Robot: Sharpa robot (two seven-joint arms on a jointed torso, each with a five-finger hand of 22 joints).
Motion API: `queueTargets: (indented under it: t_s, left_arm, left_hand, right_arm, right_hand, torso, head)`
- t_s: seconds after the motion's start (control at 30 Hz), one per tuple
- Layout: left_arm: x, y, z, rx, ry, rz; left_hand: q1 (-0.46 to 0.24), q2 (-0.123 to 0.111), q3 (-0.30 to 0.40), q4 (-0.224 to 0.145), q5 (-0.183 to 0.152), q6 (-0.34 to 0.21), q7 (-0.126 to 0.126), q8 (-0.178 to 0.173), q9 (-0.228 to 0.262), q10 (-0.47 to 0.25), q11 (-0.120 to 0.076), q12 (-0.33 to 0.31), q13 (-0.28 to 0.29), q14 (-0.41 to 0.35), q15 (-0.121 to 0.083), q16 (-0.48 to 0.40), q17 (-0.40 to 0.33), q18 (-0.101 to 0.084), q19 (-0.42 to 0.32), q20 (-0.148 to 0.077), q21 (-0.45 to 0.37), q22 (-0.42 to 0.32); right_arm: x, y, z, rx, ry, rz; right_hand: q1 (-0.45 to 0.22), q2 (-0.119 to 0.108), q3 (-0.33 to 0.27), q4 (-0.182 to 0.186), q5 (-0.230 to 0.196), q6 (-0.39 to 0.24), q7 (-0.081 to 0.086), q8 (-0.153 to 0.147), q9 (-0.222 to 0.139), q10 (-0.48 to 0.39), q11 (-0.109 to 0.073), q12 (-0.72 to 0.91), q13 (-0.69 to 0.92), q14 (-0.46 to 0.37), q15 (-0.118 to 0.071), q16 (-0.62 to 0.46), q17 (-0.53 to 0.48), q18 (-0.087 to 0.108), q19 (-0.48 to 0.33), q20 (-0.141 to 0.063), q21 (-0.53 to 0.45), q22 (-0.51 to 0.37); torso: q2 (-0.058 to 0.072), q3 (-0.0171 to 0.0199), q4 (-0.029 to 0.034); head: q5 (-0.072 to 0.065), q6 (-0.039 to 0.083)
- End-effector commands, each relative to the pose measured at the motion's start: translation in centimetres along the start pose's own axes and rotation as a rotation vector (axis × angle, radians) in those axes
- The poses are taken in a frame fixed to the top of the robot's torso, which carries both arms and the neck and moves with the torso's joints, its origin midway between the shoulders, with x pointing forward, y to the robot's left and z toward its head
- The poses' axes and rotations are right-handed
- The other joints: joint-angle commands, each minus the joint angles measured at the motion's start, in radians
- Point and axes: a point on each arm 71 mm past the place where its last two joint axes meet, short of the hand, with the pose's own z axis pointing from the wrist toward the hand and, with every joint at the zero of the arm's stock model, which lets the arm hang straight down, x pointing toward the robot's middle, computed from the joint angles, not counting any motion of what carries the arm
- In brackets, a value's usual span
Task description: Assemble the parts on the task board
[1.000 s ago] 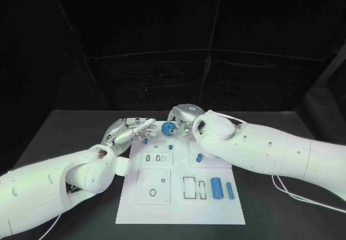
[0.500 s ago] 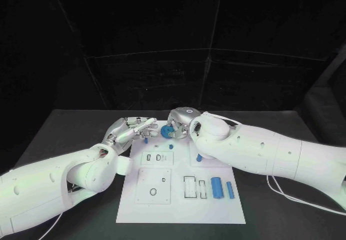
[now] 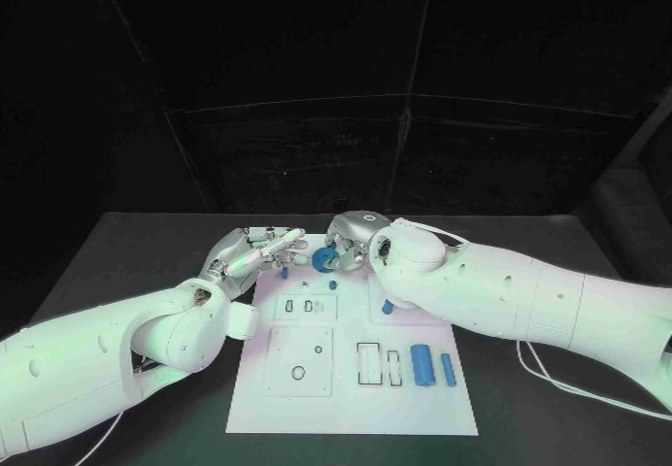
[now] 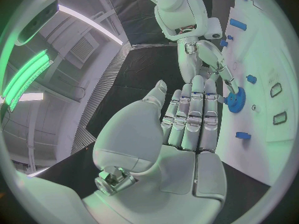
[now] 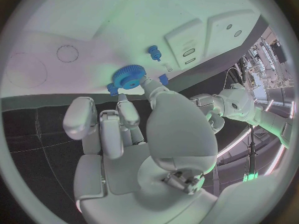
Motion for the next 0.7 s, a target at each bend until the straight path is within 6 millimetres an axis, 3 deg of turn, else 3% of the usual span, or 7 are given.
queueTargets:
  t_s: [0.03, 0.1, 0.2, 0.43, 0.57, 0.63, 0.7]
  left_arm:
    - [0.1, -0.2, 0.0, 0.014, 0.015, 0.000]
    - [0.1, -0.2, 0.0, 0.013, 0.015, 0.000]
    - [0.1, -0.2, 0.0, 0.013, 0.015, 0.000]
    - [0.1, -0.2, 0.0, 0.013, 0.013, 0.001]
    - [-0.2, -0.2, -0.1, 0.014, 0.009, 0.003]
    - [-0.3, -0.2, -0.1, 0.015, 0.008, 0.003]
    - [-0.4, -0.3, -0.2, 0.016, 0.005, 0.004]
  left_hand:
    - [0.002, 0.011, 0.005, -0.001, 0.003, 0.002, 0.002, -0.004, 0.000, 0.004, 0.000, -0.006, -0.001, 0.006, -0.001, -0.005, 0.002, 0.014, 0.009, 0.001, -0.002, -0.001]
    - [0.002, 0.011, 0.005, -0.001, 0.003, 0.002, 0.002, -0.004, 0.000, 0.004, 0.000, -0.006, -0.001, 0.006, -0.001, -0.005, 0.002, 0.014, 0.009, 0.001, -0.002, -0.001]
    - [0.002, 0.011, 0.005, -0.001, 0.003, 0.002, 0.002, -0.004, 0.000, 0.004, 0.000, -0.006, -0.001, 0.006, -0.001, -0.005, 0.002, 0.014, 0.009, 0.001, -0.002, -0.001]
    - [0.002, 0.011, 0.005, -0.001, 0.003, 0.002, 0.002, -0.004, 0.000, 0.004, 0.000, -0.006, -0.001, 0.006, -0.001, -0.005, 0.002, 0.014, 0.009, 0.001, -0.002, -0.001]
    - [0.002, 0.011, 0.005, -0.001, 0.003, 0.002, 0.002, -0.004, 0.000, 0.004, 0.000, -0.006, -0.001, 0.006, -0.001, -0.005, 0.002, 0.014, 0.009, 0.001, -0.002, -0.001]
    - [0.002, 0.011, 0.005, -0.001, 0.003, 0.002, 0.002, -0.004, 0.000, 0.004, 0.000, -0.006, -0.001, 0.006, -0.001, -0.005, 0.002, 0.014, 0.009, 0.001, -0.002, -0.001]
    - [0.001, 0.010, 0.005, -0.002, 0.003, 0.002, 0.002, -0.005, 0.000, 0.004, 0.000, -0.007, -0.001, 0.006, -0.001, -0.005, 0.002, 0.014, 0.009, 0.001, -0.002, -0.001]
  right_arm:
    - [0.0, 0.1, 0.0, -0.008, 0.021, 0.015]
    - [0.1, 0.1, 0.0, -0.008, 0.028, 0.018]
    - [0.1, 0.1, 0.0, -0.008, 0.034, 0.020]
    - [-0.5, -0.5, -0.5, -0.025, -0.044, 0.059]
    - [-1.4, -1.6, -1.6, -0.127, -0.128, 0.186]
    - [-1.7, -2.6, -2.2, -0.155, -0.139, 0.259]
    - [-2.0, -4.1, -3.1, -0.164, -0.144, 0.337]
  right_hand:
    - [-0.028, 0.005, -0.044, 0.037, 0.011, -0.007, -0.001, -0.006, 0.002, -0.003, 0.005, -0.002, 0.002, 0.074, 0.009, 0.005, 0.104, -0.016, 0.000, 0.011, 0.001, 0.000]
    - [-0.045, 0.016, -0.084, 0.071, 0.025, -0.002, -0.001, -0.003, 0.004, -0.001, 0.007, 0.002, 0.007, 0.074, 0.011, 0.005, 0.106, -0.015, 0.000, 0.013, 0.002, 0.001]
    - [-0.062, 0.029, -0.123, 0.104, 0.093, 0.009, -0.002, 0.003, 0.005, 0.002, 0.005, 0.010, 0.014, 0.074, 0.010, 0.005, 0.107, -0.016, 0.001, 0.013, 0.004, 0.003]
    - [-0.047, 0.046, -0.157, 0.119, 0.126, 0.033, -0.008, 0.014, 0.007, 0.017, 0.000, 0.031, 0.039, 0.075, 0.006, 0.008, 0.113, -0.017, 0.005, 0.010, 0.008, 0.009]
    - [0.045, 0.072, -0.143, 0.076, 0.136, 0.041, -0.012, 0.017, 0.005, 0.020, -0.005, 0.035, 0.045, 0.071, 0.001, 0.001, 0.098, -0.015, -0.001, 0.006, 0.004, -0.002]
    - [0.107, 0.092, -0.119, 0.039, 0.105, 0.039, -0.012, 0.014, 0.004, 0.016, -0.007, 0.032, 0.043, 0.071, -0.001, 0.000, 0.098, -0.014, -0.004, 0.004, 0.001, -0.007]
    - [0.138, 0.091, -0.111, 0.014, 0.089, 0.041, -0.011, 0.014, 0.003, 0.011, -0.006, 0.027, 0.039, 0.072, 0.000, 0.001, 0.100, -0.014, -0.006, 0.004, -0.001, -0.011]
  torso:
    - [0.000, -0.0003, 0.0005]
    - [0.000, 0.0001, 0.0002]
    - [0.000, 0.0002, -0.0002]
    - [-0.001, 0.0012, -0.0004]
    - [-0.003, 0.0017, -0.0051]
    - [-0.004, 0.0018, -0.0072]
    - [-0.007, 0.0038, -0.0127]
  head:
    - [0.000, -0.001]
    - [0.001, 0.000]
    - [0.002, 0.000]
    - [0.002, 0.002]
    - [0.001, 0.006]
    - [0.002, 0.006]
    - [0.007, 0.009]
